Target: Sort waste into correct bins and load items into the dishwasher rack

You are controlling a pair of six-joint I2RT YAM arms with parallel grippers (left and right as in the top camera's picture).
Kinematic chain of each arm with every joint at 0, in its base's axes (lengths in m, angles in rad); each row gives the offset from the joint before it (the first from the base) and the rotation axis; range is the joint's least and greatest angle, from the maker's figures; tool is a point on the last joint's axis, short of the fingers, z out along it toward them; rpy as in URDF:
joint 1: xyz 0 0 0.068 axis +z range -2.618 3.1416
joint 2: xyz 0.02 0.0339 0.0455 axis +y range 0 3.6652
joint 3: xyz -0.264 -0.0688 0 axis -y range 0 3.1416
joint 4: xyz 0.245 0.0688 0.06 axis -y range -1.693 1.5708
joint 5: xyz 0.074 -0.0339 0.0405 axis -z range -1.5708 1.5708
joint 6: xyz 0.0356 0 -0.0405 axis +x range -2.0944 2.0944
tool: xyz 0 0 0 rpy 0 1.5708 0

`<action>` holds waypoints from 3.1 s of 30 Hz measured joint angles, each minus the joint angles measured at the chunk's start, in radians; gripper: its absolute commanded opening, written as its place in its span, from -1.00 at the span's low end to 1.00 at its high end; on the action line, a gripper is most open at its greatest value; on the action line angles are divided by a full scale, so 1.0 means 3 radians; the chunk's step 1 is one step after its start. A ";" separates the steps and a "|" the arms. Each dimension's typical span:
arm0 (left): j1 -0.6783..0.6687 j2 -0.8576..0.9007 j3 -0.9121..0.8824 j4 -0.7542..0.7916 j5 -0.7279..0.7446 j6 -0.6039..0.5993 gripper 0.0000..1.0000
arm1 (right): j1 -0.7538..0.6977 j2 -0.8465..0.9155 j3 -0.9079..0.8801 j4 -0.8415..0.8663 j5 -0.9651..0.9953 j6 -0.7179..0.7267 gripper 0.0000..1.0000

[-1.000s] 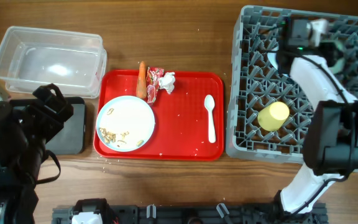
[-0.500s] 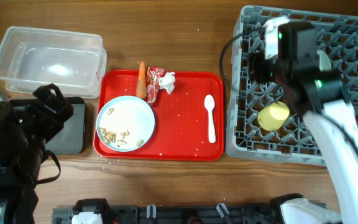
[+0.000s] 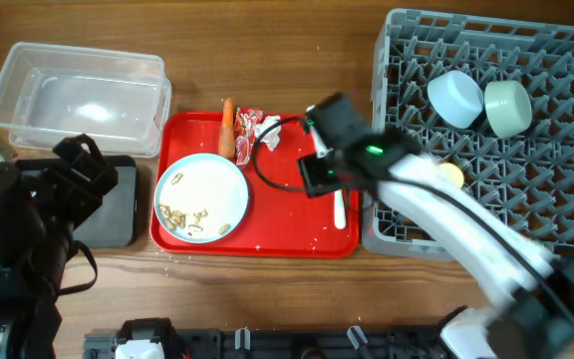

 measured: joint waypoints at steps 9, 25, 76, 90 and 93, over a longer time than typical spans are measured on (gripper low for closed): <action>0.0000 0.0001 0.0000 -0.0003 0.0000 0.0000 1.00 | -0.0069 0.1072 -0.0009 0.0066 0.0299 0.0495 -0.41; 0.0000 0.0001 0.0000 0.0001 0.0000 0.0000 1.00 | -0.0547 -0.0304 0.0390 -0.0017 0.0474 0.0178 -0.91; 0.0000 0.0001 0.0001 0.0001 0.0000 0.0000 1.00 | -0.0842 -0.1211 0.0521 0.0187 -0.0778 -0.0187 0.99; 0.0000 0.0001 0.0003 0.0001 0.0000 0.0000 1.00 | -0.0842 -0.3166 0.0589 -0.0364 0.0108 -0.0582 0.99; 0.0000 0.0000 0.0003 0.0000 0.0000 0.0001 1.00 | -0.0890 -0.3731 0.0225 -0.0257 0.0329 -0.0637 1.00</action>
